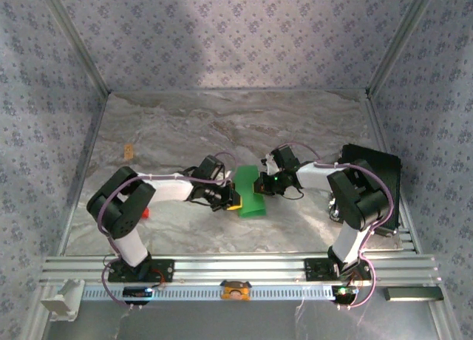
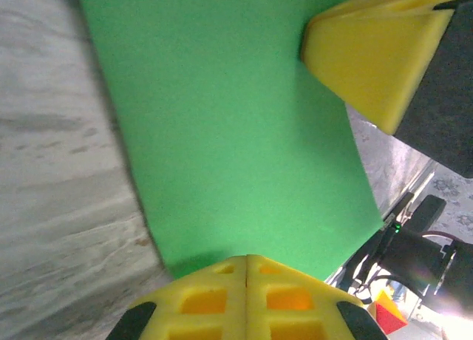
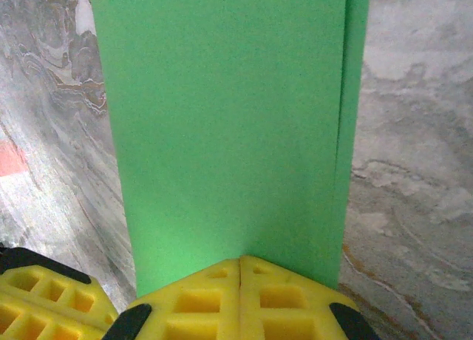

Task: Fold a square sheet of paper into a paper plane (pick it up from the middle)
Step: First fold the square sheet of paper in half at the center of the table.

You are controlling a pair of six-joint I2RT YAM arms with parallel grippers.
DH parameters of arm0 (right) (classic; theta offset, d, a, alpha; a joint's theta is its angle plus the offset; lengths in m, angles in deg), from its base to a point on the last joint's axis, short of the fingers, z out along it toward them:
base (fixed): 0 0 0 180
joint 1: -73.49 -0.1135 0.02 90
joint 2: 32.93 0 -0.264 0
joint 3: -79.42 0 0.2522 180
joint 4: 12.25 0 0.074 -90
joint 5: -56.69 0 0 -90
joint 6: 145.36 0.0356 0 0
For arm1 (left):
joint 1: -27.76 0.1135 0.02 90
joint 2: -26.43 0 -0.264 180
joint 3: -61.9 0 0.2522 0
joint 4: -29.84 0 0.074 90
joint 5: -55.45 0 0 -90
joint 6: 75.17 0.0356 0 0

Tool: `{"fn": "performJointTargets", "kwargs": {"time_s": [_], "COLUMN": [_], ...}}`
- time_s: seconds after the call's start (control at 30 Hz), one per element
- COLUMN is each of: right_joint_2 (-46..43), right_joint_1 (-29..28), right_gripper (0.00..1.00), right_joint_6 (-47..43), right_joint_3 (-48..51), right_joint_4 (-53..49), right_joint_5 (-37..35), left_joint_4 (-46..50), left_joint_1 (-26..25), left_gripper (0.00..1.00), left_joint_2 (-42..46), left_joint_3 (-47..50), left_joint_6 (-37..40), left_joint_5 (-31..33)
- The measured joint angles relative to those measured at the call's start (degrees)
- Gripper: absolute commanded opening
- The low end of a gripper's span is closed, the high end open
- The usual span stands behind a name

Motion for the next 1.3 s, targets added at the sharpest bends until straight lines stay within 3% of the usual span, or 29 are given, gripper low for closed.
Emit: {"fn": "performJointTargets", "kwargs": {"time_s": [0.6, 1.3], "right_joint_2": [-0.11, -0.52], "right_joint_1": [0.0, 0.0], "right_gripper": [0.0, 0.0], "right_joint_6": [0.0, 0.0], "right_joint_3": [0.11, 0.26], "right_joint_4": [0.0, -0.9], "right_joint_5": [-0.15, -0.22], "left_joint_4": [-0.9, 11.5], "left_joint_1": [-1.07, -6.95], "left_gripper": [0.04, 0.05], "left_joint_2": [-2.12, 1.62], "left_joint_3": [1.38, -0.76], "left_joint_6": [4.33, 11.52], "left_joint_5": [0.13, 7.28]}}
